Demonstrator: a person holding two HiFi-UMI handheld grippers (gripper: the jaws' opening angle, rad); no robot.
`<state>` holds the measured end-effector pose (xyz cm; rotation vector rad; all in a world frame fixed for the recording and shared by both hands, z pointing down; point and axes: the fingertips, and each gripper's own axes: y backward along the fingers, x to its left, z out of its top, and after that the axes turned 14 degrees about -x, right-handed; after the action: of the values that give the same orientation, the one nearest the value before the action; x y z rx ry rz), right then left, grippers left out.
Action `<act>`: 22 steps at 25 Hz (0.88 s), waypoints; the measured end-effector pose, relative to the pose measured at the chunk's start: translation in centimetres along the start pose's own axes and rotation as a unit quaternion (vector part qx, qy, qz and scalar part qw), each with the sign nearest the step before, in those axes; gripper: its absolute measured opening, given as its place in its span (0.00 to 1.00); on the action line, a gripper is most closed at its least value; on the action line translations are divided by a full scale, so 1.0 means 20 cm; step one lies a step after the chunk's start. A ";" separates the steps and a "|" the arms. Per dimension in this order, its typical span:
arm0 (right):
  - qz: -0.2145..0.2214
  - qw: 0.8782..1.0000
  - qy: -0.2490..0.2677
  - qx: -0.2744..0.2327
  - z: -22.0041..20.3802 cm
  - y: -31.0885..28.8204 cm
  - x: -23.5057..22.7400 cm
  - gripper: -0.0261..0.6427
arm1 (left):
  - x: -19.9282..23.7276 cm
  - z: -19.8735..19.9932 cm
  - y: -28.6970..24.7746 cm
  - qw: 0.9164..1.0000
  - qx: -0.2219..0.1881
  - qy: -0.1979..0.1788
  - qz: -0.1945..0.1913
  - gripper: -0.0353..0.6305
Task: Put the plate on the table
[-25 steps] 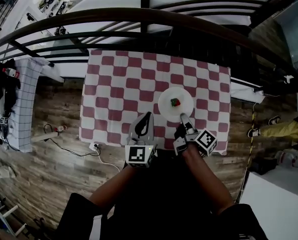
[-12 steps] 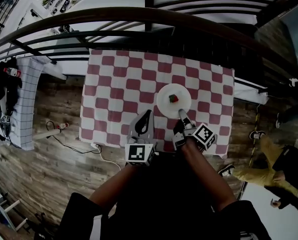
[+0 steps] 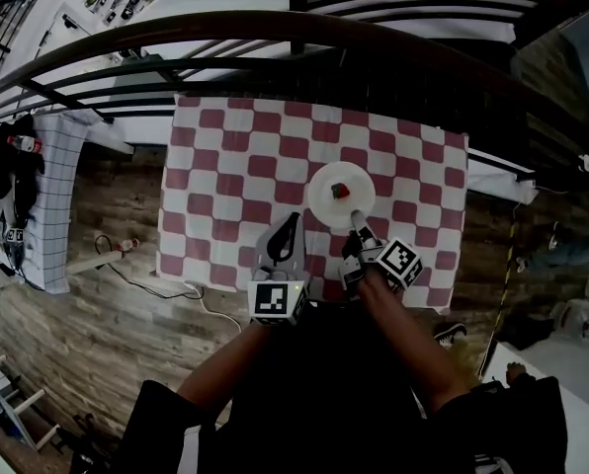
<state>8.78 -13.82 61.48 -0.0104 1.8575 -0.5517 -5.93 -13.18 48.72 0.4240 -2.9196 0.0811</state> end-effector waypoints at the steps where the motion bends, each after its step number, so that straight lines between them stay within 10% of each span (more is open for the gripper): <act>1: 0.000 1.000 0.002 0.002 0.00 -0.02 -0.01 0.05 | 0.00 0.00 -0.01 1.000 0.001 -0.001 0.001 0.07; 22: -0.026 0.999 0.017 0.020 0.00 -0.26 -0.27 0.05 | 0.02 -0.06 -0.09 1.000 0.012 -0.011 0.014 0.07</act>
<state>9.32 -16.86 68.26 -0.0216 1.8838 -0.6290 -5.46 -14.95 50.08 0.3907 -2.9502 0.1172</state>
